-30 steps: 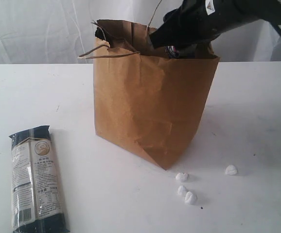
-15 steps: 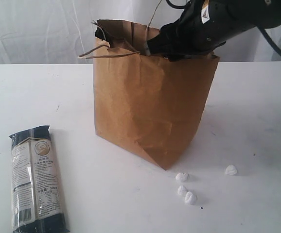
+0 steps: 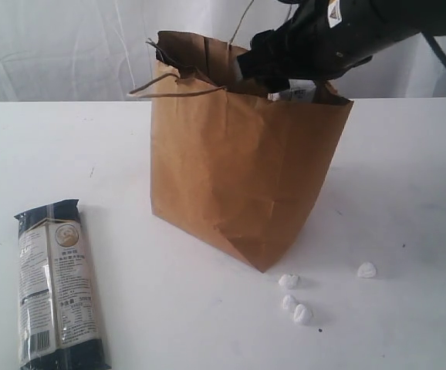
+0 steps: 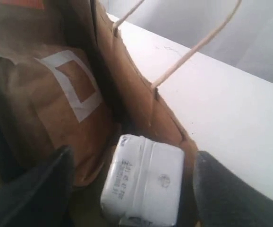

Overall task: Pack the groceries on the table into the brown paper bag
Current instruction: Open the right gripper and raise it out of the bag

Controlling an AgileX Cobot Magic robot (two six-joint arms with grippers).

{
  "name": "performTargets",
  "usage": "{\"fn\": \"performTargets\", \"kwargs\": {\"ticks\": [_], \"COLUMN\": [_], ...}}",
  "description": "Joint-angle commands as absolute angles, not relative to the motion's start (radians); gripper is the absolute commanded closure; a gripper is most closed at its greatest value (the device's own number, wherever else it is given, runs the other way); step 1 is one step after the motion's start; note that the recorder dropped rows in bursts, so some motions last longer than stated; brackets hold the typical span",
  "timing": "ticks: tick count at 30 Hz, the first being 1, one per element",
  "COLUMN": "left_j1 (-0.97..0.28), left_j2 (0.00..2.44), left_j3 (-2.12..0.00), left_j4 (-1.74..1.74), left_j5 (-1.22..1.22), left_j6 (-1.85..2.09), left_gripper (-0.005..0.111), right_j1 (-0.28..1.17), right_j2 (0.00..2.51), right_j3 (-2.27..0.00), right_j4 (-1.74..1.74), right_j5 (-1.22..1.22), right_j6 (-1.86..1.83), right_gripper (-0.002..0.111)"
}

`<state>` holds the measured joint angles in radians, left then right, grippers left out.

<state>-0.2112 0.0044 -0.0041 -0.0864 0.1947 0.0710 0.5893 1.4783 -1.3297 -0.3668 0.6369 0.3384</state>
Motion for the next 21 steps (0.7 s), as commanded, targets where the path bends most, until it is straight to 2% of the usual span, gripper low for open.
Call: {"fn": "performTargets", "kwargs": {"ticks": [1,7,14,21], "left_j1": [-0.21,-0.21,-0.21,-0.21], "left_j2": [0.0,0.0,0.0,0.0], "left_j3": [0.0,0.0,0.0,0.0], "left_j4": [-0.092,-0.092,-0.092,-0.092], "left_j5": [0.195,0.195,0.195,0.195], "left_j6": [0.074,0.074,0.074,0.074], "left_gripper": [0.107,0.107,0.107,0.107], "right_j1": [0.585,0.6,0.61,0.751], "right_j2": [1.434,1.353,1.237,1.17], "right_j3": [-1.337,-1.337,-1.337,-1.337], "right_j4": [-0.37,-0.374,-0.391,-0.344], "right_j5": [0.64,0.635,0.62,0.63], "right_j6": [0.335,0.317,0.283,0.144], "right_gripper": [0.043,0.05,0.05,0.056]}}
